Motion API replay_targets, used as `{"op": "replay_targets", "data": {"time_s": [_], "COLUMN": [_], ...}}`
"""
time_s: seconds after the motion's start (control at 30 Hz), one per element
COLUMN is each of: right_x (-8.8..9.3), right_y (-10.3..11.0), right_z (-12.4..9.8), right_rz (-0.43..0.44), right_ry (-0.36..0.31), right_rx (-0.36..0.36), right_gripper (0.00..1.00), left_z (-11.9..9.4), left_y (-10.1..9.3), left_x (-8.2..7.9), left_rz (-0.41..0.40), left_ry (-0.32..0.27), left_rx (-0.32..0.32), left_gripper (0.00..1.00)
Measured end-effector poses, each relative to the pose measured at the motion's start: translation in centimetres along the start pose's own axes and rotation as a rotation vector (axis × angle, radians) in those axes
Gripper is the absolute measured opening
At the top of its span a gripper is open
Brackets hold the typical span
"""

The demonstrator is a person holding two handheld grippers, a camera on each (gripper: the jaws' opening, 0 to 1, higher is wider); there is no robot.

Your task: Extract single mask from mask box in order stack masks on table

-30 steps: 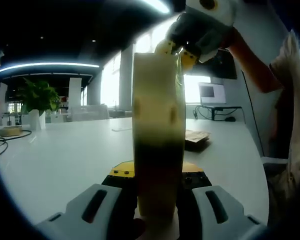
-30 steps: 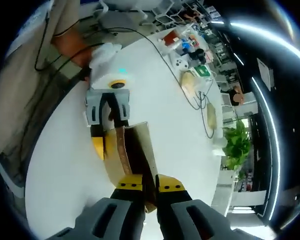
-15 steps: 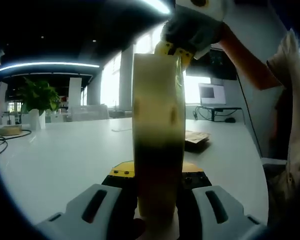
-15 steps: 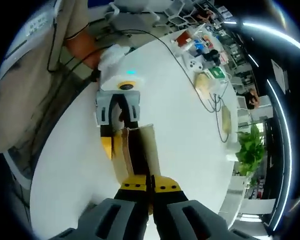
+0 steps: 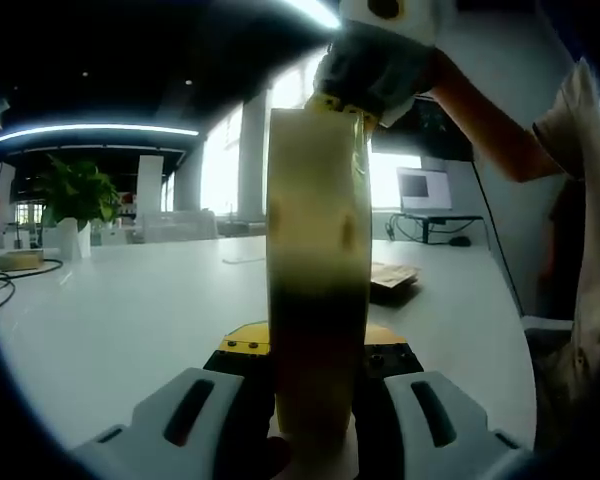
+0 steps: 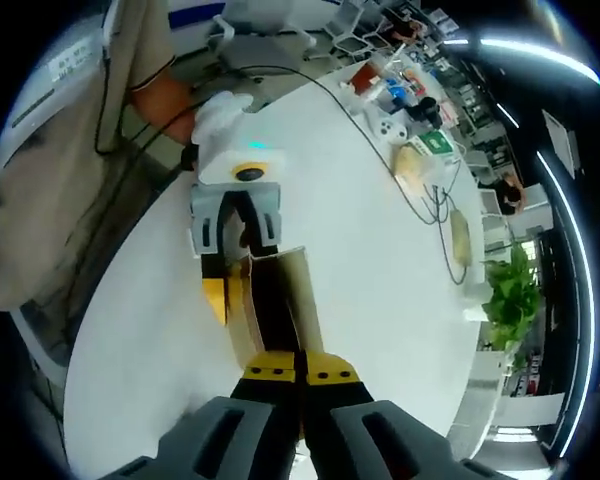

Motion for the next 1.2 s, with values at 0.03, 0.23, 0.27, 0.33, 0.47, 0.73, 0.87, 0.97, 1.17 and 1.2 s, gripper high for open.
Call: {"op": "replay_targets", "data": {"time_s": [0.03, 0.23, 0.27, 0.33, 0.47, 0.73, 0.87, 0.97, 1.17, 1.2], "right_x": [0.1, 0.3, 0.3, 0.3, 0.3, 0.3, 0.4, 0.4, 0.4, 0.3], "right_y": [0.0, 0.0, -0.1, -0.2, -0.1, -0.5, -0.8, -1.0, -1.4, -1.4], "right_z": [0.0, -0.8, -0.9, -1.1, -1.7, -3.5, -4.3, -5.0, -6.4, -6.6], "right_rz": [0.011, 0.009, 0.015, 0.024, 0.034, 0.033, 0.043, 0.054, 0.056, 0.054], "right_ry": [-0.004, -0.034, -0.039, -0.049, -0.065, -0.095, -0.106, -0.117, -0.127, -0.128], "right_rx": [-0.002, 0.037, 0.042, 0.057, 0.092, 0.151, 0.177, 0.208, 0.247, 0.253], "right_gripper": [0.00, 0.00, 0.00, 0.00, 0.00, 0.00, 0.00, 0.00, 0.00, 0.00], "left_z": [0.0, 0.0, 0.0, 0.0, 0.0, 0.0, 0.0, 0.0, 0.0, 0.0], "left_y": [0.0, 0.0, 0.0, 0.0, 0.0, 0.0, 0.0, 0.0, 0.0, 0.0], "left_x": [0.0, 0.0, 0.0, 0.0, 0.0, 0.0, 0.1, 0.1, 0.1, 0.1], "left_rz": [0.000, 0.000, 0.000, -0.001, 0.002, 0.001, 0.001, 0.002, 0.008, 0.009], "left_ry": [0.000, -0.001, -0.001, -0.001, 0.001, 0.001, 0.000, 0.001, 0.005, 0.006], "left_rx": [0.000, 0.000, -0.001, -0.001, -0.003, -0.004, -0.003, -0.003, -0.004, -0.004], "left_gripper": [0.19, 0.19, 0.19, 0.20, 0.20, 0.20, 0.20, 0.20, 0.20, 0.20]}}
Point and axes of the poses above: the point that each gripper's makers call its tool centre point, and the gripper's own axes: z roughly forward along the fingers, y roughly to its left, x roughly out of its underside, the point moved 9 cm from there along -z, roughly backward along the fingers, and after that the axes turned 13 degrees about z, right-handed, at the moved point
